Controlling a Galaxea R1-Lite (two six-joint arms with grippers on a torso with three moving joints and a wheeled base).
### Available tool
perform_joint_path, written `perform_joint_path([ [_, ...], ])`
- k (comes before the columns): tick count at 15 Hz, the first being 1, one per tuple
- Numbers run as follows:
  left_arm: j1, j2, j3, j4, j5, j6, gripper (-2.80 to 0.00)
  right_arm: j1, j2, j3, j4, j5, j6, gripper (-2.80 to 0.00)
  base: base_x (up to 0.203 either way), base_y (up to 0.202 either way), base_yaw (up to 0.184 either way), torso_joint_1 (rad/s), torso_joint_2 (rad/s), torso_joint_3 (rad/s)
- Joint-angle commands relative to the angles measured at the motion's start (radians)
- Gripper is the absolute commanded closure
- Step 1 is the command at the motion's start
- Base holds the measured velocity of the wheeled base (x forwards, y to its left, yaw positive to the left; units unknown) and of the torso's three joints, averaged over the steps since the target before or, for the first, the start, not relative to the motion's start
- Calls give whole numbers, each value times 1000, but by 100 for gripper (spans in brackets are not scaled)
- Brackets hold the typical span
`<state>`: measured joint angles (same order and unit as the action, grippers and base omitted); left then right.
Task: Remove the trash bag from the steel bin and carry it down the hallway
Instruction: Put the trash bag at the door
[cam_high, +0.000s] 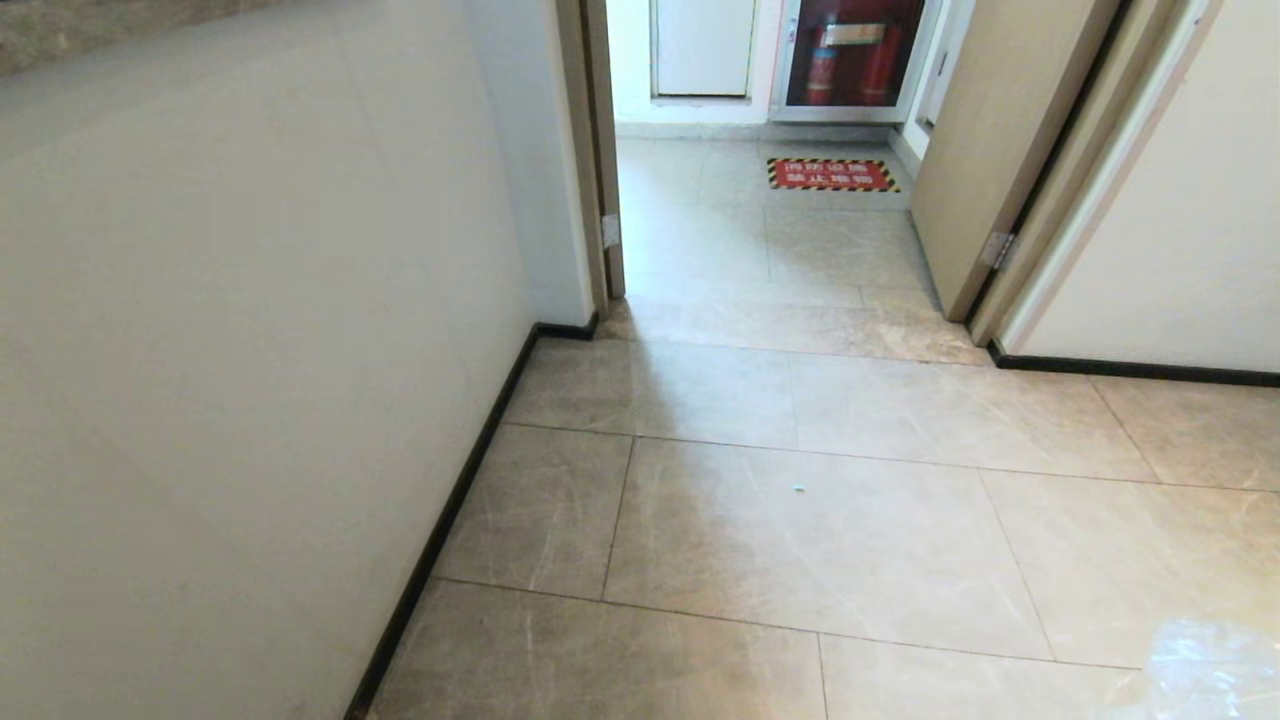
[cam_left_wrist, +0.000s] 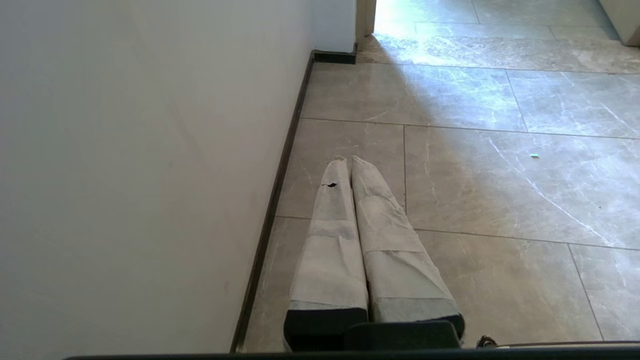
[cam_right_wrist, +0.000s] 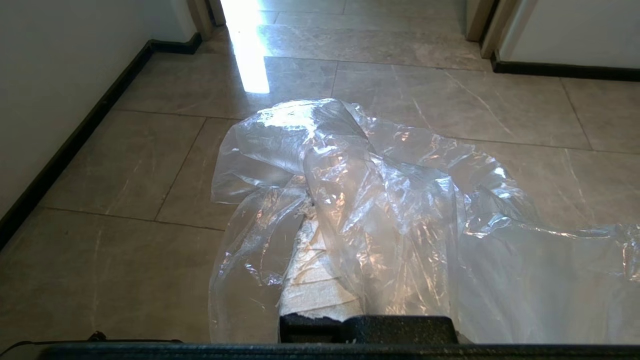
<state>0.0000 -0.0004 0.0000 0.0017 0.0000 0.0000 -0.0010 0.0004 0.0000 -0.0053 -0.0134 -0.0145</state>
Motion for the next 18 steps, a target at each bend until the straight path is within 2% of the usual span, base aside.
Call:
perform_joint_path([
  [1, 0, 0, 0, 0, 0, 0, 0, 1, 1, 2, 1, 1, -4, 0, 0, 0, 0, 0, 0, 0],
  [8, 0, 0, 0, 0, 0, 0, 0, 1, 1, 0, 8, 3, -2, 0, -1, 0, 10, 0, 1, 1],
  [18, 0, 0, 0, 0, 0, 0, 0, 2, 1, 2, -2, 1, -2, 0, 0, -7, 166, 3, 1, 2],
])
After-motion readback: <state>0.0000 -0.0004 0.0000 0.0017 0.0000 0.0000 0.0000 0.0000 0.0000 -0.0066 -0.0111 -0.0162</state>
